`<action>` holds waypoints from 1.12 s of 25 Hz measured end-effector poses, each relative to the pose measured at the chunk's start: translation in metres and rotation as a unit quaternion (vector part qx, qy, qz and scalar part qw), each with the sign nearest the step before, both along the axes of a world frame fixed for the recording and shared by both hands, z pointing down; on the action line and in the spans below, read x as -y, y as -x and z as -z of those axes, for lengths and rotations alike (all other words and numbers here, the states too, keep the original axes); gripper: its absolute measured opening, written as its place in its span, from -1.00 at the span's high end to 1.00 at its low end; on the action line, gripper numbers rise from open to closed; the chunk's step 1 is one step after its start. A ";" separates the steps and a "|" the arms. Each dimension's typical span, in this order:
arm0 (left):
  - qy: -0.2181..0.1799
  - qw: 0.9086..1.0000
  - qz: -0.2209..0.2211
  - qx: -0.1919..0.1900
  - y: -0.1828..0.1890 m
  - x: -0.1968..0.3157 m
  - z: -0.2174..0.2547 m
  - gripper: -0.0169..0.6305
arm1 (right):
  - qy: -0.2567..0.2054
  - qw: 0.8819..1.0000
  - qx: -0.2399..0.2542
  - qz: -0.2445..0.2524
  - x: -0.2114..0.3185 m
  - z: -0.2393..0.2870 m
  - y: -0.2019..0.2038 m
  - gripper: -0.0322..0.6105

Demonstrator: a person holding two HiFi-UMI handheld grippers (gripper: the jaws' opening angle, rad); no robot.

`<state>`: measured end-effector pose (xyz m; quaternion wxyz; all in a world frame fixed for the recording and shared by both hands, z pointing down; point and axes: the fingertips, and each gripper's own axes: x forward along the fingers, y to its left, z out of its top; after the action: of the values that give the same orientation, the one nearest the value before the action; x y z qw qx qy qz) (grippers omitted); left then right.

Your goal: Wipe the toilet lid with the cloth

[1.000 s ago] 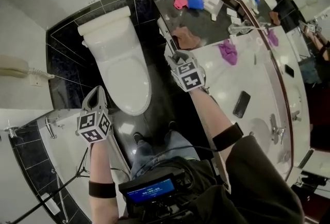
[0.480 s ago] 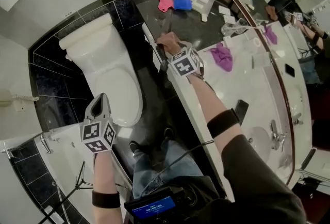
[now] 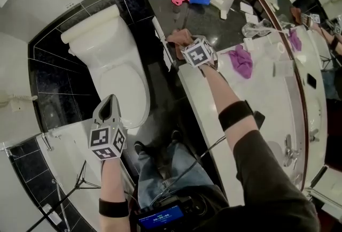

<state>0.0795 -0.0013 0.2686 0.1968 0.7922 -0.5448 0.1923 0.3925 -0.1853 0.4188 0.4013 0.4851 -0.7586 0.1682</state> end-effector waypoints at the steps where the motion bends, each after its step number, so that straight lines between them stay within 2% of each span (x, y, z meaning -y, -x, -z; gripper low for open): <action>1: 0.002 1.000 0.003 0.002 0.001 -0.001 -0.002 0.94 | 0.009 1.000 0.002 0.007 0.001 -0.006 0.002 0.05; 3: 0.005 1.000 0.009 0.004 0.005 -0.002 -0.004 0.94 | 0.027 0.999 0.002 0.020 0.001 -0.018 0.006 0.06; 7: 0.008 1.000 0.018 0.003 0.012 0.000 -0.006 0.94 | 0.064 0.997 0.005 0.037 -0.004 -0.037 0.011 0.46; 9: 0.009 1.000 0.021 0.003 0.015 0.001 -0.007 0.94 | 0.069 0.997 0.012 0.029 -0.005 -0.039 0.010 0.59; 16: 0.011 1.000 0.025 0.005 0.021 -0.004 -0.010 0.94 | 0.061 0.998 0.015 0.021 -0.004 -0.039 0.010 0.65; 21: 0.010 0.999 0.029 0.009 0.030 -0.013 -0.009 0.94 | 0.056 0.998 0.017 -0.004 -0.005 -0.037 0.004 0.67; 28: 0.004 0.999 0.033 0.010 0.049 -0.030 0.006 0.94 | 0.030 0.999 0.024 -0.004 -0.027 -0.004 0.021 0.67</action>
<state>0.0306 0.0289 0.2624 0.2004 0.7711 -0.5718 0.1959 0.3715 -0.1583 0.4227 0.3967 0.4718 -0.7607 0.2035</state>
